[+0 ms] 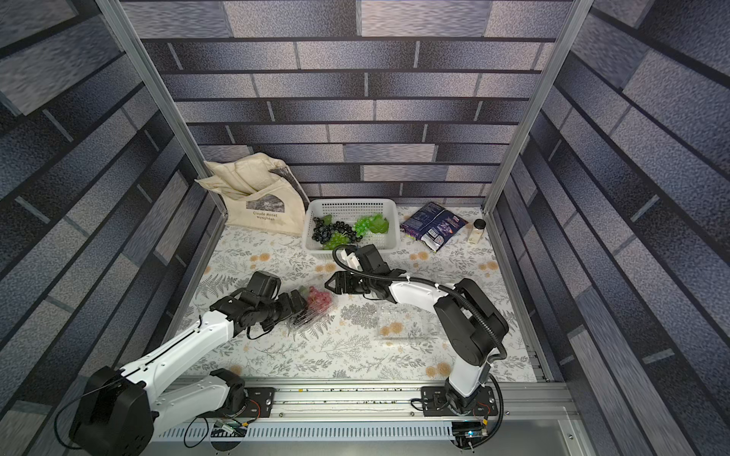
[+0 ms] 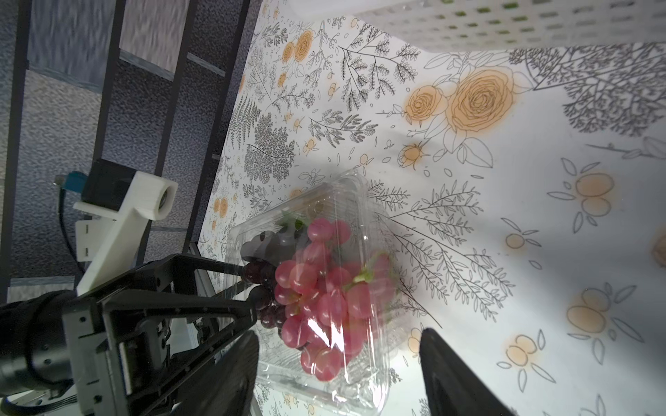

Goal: Pack grapes into containers
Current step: Adjust the packing box at the center of the board, then close the packing box at the center of the board.

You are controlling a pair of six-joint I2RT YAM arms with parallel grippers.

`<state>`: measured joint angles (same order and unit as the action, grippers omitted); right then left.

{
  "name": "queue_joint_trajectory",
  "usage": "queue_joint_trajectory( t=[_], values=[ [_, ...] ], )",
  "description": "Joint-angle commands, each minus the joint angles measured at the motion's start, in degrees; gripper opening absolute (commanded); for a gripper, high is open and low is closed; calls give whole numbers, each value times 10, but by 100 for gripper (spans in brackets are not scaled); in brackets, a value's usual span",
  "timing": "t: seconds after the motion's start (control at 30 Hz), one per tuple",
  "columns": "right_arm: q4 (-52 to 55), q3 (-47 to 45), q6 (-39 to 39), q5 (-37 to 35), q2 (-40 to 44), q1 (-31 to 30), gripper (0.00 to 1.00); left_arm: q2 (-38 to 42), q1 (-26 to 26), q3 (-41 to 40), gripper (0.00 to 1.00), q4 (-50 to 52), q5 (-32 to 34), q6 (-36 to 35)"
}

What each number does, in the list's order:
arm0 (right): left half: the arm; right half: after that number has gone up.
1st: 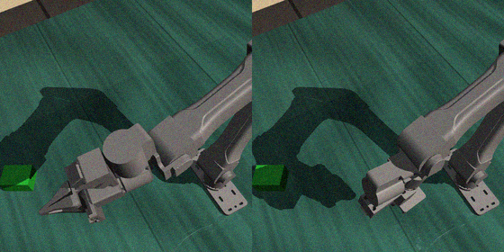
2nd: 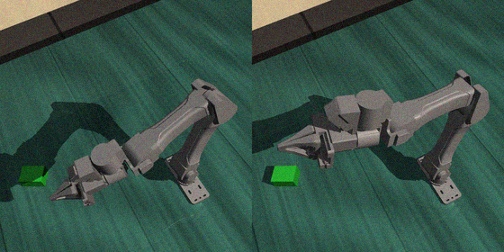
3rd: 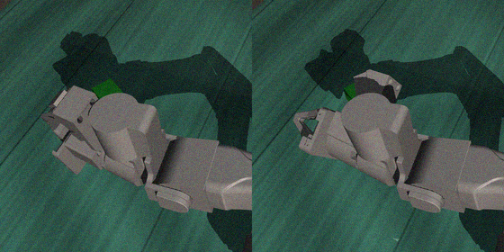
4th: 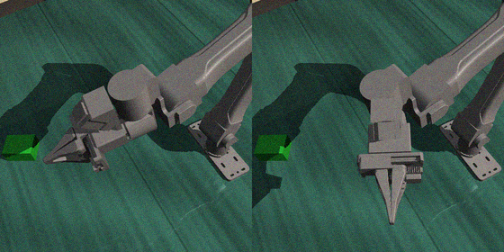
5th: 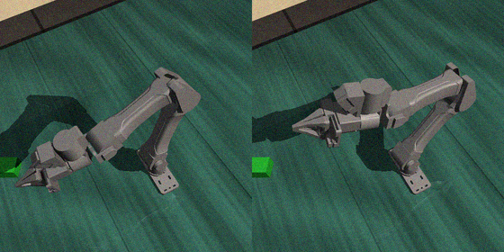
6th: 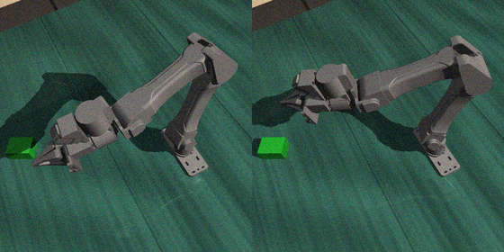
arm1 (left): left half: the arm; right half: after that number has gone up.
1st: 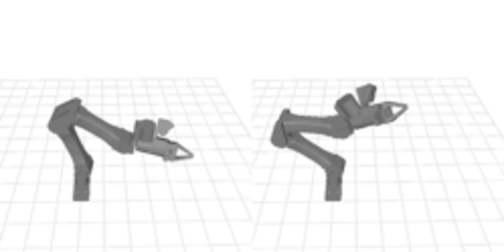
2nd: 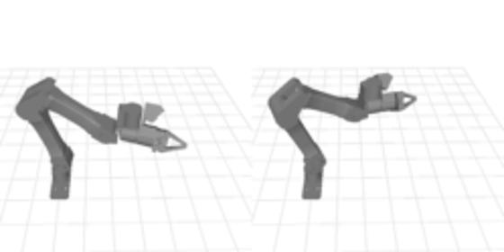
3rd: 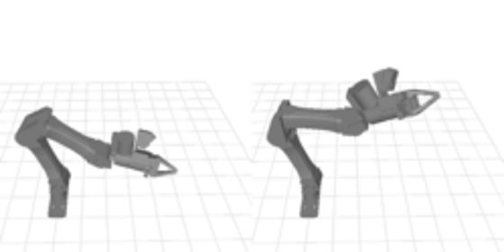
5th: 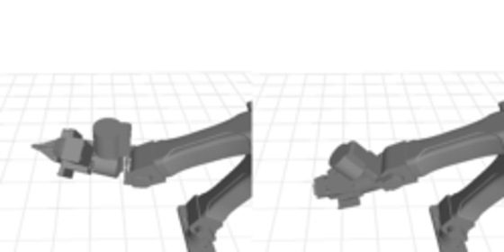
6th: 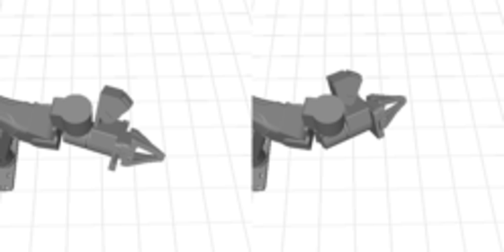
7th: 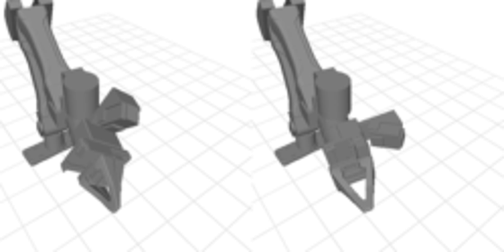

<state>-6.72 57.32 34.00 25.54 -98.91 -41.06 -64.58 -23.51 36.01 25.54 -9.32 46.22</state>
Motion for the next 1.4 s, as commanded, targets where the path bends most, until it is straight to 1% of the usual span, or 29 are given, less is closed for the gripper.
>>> queue_joint_trajectory(
  t=[0.0, 0.13, 0.33, 0.47, 0.6, 0.67, 0.8, 0.83, 0.93, 1.0, 1.07, 1.13, 1.2, 1.27, 1.37],
  values=[
    [-8, -17, 3, -5, 24, 4, 72, -28, 6, 39, 100, -33, -19, -31],
    [-6, -35, 7, -19, 41, 5, 72, -71, 11, 79, 100, -45, -21, -53],
    [7, -66, 16, -48, 80, 5, 72, -157, 10, 150, 100, -75, -39, -77],
    [31, -89, 19, -80, 122, 5, 72, -212, -10, 190, 100, -92, -47, -81],
    [83, -96, 7, -120, 167, 5, 73, -216, -13, 193, 100, -100, -44, -82],
    [113, -92, -4, -143, 189, 5, 73, -198, -1, 178, 100, -97, -45, -82],
    [137, -76, -25, -153, 211, 4, 72, -125, 38, 130, 100, -88, -50, -86],
    [138, -68, -34, -151, 210, 3, 71, -103, 50, 117, 97, -79, -51, -90],
    [121, -47, -53, -137, 195, -6, 68, -33, 74, 77, 87, -66, -61, -96],
    [125, -19, -68, -128, 168, -15, 63, 6, 77, 54, 79, -54, -71, -97],
    [133, 12, -83, -121, 134, -27, 54, 38, 74, 26, 74, -55, -86, -92],
    [124, 32, -88, -114, 104, -36, 46, 64, 72, -3, 71, -60, -98, -84],
    [104, 32, -85, -109, 81, -43, 43, 86, 69, -33, 70, -73, -108, -69],
    [89, 57, -79, -108, 63, -49, 41, 102, 65, -71, 69, -106, -116, -40],
    [84, 74, -79, -104, 39, -58, 39, 106, 61, -102, 66, -129, -121, -20]
  ],
)
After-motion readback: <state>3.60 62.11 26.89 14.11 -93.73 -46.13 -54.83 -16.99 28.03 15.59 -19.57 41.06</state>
